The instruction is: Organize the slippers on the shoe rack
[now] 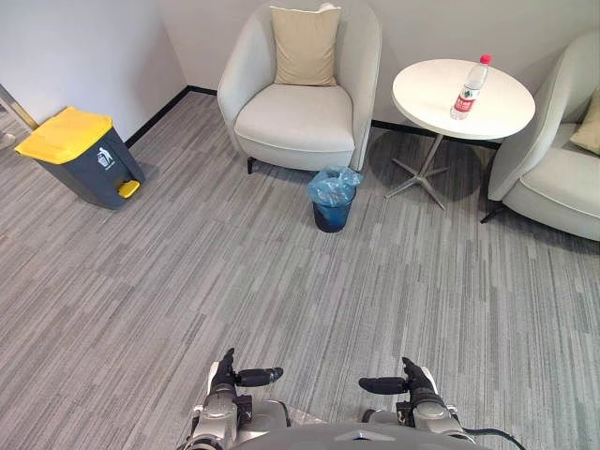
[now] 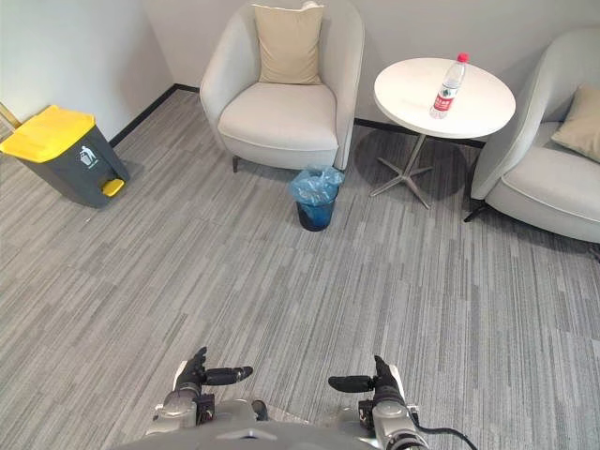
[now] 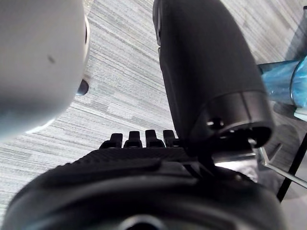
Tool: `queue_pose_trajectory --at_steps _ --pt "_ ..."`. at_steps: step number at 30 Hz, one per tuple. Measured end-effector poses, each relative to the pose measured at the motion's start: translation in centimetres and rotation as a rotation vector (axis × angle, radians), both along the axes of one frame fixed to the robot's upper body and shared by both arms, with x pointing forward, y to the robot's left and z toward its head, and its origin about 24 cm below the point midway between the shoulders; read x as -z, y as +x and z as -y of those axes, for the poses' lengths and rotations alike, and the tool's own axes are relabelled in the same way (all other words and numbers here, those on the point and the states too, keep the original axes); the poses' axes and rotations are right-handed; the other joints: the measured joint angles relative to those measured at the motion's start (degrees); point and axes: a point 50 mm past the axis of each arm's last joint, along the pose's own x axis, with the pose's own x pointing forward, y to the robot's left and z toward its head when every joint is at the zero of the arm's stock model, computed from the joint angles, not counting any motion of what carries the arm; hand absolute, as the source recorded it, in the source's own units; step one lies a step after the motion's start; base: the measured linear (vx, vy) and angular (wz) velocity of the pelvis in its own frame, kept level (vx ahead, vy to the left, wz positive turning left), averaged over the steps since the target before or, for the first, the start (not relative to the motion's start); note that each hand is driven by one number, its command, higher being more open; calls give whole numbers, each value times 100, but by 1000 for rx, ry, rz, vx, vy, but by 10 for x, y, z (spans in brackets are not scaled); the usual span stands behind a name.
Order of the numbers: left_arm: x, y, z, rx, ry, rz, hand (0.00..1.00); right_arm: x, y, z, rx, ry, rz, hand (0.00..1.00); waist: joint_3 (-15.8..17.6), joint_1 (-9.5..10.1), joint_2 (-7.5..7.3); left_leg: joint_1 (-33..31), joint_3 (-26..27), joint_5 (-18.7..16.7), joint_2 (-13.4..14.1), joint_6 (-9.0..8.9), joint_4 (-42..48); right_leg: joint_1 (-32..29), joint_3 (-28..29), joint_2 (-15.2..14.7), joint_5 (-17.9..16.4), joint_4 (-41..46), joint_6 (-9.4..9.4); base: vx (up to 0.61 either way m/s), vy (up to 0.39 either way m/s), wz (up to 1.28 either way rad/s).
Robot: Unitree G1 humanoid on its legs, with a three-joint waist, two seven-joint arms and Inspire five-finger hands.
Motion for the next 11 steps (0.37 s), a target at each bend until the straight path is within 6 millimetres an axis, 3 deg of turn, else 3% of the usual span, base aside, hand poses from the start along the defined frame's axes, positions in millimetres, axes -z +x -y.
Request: queue_pose_trajectory --at_steps 8,11 --pt "0 -2 -3 -39 -15 4 100 1 -4 3 83 23 -3 100 3 31 -18 64 150 -32 104 -33 -81 95 389 169 563 -616 -53 -104 29 -25" --pt "0 -4 -6 -74 -22 5 100 2 -7 2 92 30 -9 100 -1 74 -20 133 347 -156 163 -170 -79 97 637 241 750 -822 -87 -75 22 -38"
